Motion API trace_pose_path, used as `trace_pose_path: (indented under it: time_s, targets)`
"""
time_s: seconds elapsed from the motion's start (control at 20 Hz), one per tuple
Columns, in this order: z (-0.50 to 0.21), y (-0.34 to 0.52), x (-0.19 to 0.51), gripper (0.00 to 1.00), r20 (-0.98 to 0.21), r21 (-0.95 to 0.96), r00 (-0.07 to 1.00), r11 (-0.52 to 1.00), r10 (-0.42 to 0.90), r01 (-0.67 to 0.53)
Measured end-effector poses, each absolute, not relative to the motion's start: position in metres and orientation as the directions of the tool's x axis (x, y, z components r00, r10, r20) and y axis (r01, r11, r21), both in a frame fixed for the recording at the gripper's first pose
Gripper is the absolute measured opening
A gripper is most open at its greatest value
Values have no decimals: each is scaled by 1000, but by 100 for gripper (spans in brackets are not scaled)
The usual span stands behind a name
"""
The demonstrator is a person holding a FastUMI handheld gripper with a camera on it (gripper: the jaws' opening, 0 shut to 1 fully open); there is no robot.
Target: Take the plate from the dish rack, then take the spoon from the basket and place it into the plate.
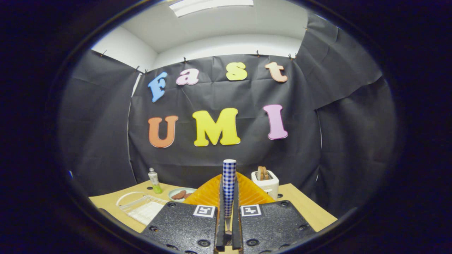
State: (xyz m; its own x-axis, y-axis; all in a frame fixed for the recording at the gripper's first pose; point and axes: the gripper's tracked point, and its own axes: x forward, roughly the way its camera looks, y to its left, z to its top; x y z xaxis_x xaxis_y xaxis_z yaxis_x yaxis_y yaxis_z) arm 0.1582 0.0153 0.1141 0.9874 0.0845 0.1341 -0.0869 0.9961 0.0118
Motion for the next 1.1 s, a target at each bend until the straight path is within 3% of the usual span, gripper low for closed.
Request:
trace_pose_path:
  time_s: [0.25,0.6,1.1]
  targets:
    - [88,77,108,13,138,33,982,991,127,-133]
    - [5,142,84,15,163,-14,981,994,109,-108]
    - [-110,168,99,18,33,39,998,998,52,-54]
